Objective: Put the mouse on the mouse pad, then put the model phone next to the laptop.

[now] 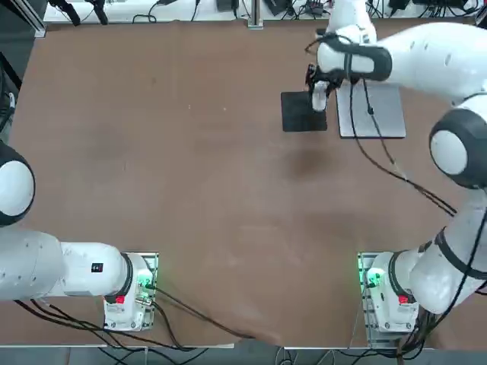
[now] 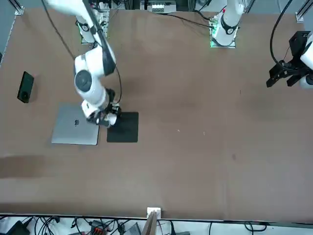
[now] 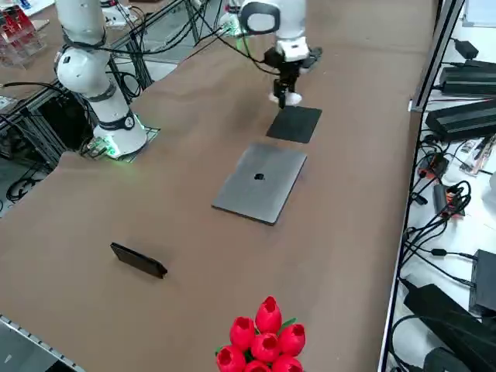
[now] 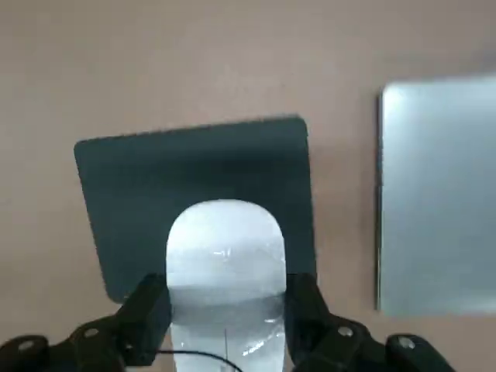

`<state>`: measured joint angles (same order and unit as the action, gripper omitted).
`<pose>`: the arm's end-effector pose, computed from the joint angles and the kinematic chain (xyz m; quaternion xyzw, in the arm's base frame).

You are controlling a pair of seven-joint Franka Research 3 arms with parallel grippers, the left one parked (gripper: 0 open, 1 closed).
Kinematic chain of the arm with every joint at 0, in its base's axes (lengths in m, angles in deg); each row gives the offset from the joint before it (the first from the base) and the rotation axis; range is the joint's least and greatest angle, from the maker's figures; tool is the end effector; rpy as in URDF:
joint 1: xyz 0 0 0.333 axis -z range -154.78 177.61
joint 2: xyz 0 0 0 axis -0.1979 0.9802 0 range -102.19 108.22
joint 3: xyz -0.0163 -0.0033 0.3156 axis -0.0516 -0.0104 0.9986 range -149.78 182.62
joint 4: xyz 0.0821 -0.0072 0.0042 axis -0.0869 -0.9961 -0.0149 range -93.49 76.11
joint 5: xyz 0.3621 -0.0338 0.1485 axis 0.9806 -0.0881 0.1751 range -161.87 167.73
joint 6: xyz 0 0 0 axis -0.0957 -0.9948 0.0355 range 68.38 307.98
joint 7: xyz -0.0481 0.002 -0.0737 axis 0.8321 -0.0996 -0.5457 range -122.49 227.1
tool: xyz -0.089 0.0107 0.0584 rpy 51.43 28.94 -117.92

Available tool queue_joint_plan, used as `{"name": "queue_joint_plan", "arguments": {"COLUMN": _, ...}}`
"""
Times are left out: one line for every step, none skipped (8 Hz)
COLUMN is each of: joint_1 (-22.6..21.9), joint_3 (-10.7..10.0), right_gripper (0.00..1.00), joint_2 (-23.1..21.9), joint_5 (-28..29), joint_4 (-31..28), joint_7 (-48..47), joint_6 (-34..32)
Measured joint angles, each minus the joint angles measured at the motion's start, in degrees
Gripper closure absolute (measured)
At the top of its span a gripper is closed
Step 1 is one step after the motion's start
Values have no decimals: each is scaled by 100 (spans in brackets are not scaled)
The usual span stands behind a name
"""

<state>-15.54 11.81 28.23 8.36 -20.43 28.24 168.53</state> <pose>0.5925 0.2514 0.2988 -0.9986 0.0400 0.0321 0.0088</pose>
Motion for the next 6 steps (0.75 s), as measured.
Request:
{"name": "queue_joint_plan", "arguments": {"joint_1": 7, "joint_3": 3, "right_gripper": 22, "joint_2": 346, "joint_5": -10, "joint_4": 379, "joint_7": 331, "joint_6": -104}}
{"name": "queue_joint_plan", "arguments": {"joint_1": -6, "joint_3": 12, "right_gripper": 22, "joint_2": 625, "joint_5": -36, "joint_4": 577, "joint_7": 655, "joint_6": -118}}
{"name": "queue_joint_plan", "arguments": {"joint_1": -22, "joint_3": 18, "right_gripper": 22, "joint_2": 830, "joint_5": -43, "joint_4": 658, "joint_7": 886, "joint_6": -119}}
{"name": "queue_joint_plan", "arguments": {"joint_1": -42, "joint_3": 34, "right_gripper": 22, "joint_2": 976, "joint_5": -44, "joint_4": 682, "joint_7": 939, "joint_6": -106}}
{"name": "queue_joint_plan", "arguments": {"joint_1": -59, "joint_3": 44, "right_gripper": 22, "joint_2": 1087, "joint_5": -44, "joint_4": 693, "joint_7": 940, "joint_6": -39}}
{"name": "queue_joint_plan", "arguments": {"joint_1": -66, "joint_3": 44, "right_gripper": 22, "joint_2": 1173, "joint_5": -43, "joint_4": 698, "joint_7": 927, "joint_6": 81}}
